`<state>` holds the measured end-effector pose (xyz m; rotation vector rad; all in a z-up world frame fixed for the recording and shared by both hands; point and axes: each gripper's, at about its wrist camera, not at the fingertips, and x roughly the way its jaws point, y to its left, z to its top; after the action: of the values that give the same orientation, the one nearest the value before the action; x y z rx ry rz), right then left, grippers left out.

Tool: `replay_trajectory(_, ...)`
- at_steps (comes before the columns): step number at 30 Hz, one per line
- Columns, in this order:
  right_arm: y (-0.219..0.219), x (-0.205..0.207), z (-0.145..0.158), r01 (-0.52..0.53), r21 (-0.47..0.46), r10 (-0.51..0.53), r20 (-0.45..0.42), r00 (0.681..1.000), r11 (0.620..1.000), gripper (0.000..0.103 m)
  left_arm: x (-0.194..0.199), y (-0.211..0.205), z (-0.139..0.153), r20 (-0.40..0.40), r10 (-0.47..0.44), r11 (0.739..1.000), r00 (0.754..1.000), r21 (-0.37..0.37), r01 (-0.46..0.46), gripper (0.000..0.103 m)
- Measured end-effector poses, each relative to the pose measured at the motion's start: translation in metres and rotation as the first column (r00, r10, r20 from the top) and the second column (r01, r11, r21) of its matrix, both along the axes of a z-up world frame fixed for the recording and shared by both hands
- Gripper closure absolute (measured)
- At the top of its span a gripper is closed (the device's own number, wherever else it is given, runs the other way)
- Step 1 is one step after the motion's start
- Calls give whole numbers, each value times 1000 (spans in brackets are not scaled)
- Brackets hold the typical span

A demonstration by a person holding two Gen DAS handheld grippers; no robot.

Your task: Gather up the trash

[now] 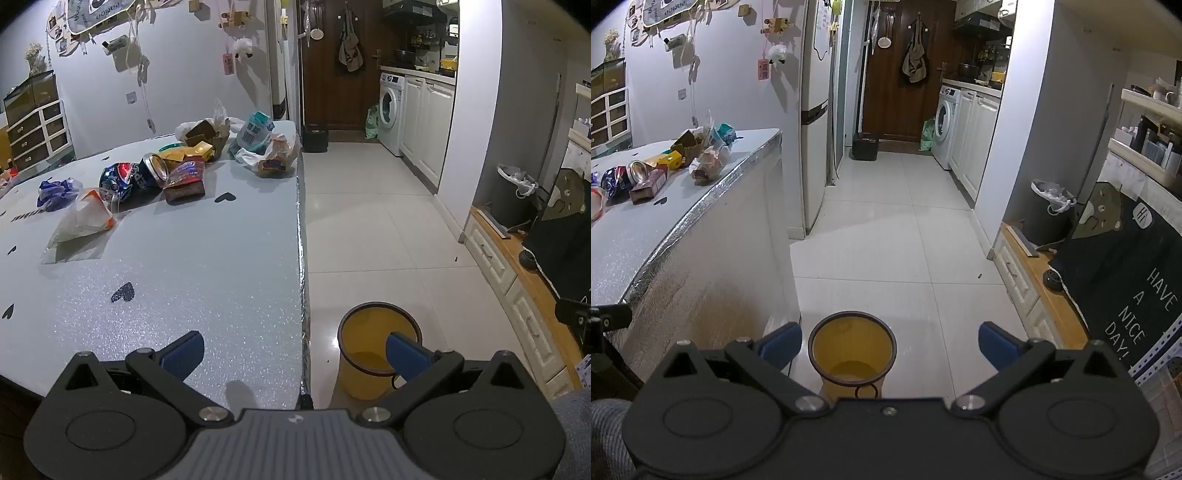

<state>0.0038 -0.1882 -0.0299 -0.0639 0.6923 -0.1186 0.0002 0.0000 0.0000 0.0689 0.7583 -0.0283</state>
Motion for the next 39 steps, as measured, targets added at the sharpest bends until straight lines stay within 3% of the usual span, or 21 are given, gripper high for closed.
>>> replay_trajectory(39, 11, 2, -3, -5, -8, 5, 5, 1000, 1000, 0, 0, 2, 6, 13, 0, 1000, 1000, 5, 0, 0)
